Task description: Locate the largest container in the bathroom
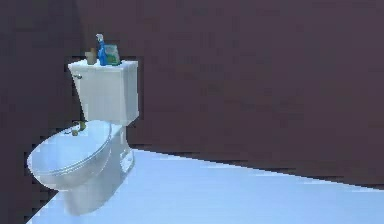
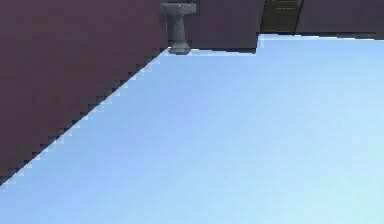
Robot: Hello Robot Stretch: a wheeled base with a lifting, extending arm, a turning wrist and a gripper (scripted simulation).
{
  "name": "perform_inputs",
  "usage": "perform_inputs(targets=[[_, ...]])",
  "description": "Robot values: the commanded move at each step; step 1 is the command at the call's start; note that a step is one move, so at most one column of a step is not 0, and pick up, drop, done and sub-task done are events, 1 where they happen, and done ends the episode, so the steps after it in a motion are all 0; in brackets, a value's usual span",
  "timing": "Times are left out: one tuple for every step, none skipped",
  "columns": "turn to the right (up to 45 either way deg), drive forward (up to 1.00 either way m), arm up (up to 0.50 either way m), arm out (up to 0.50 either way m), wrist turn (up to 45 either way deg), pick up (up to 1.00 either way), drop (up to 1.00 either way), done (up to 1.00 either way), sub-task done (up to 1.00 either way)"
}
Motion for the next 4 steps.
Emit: perform_inputs(targets=[[0.0,1.0,0.0,0.0,0.0,0.0,0.0,0.0,0.0],[-6.0,0.0,0.0,0.0,0.0,0.0,0.0,0.0,0.0],[0.0,0.1,0.0,0.0,0.0,0.0,0.0,0.0,0.0],[-45.0,0.0,0.0,0.0,0.0,0.0,0.0,0.0,0.0]])
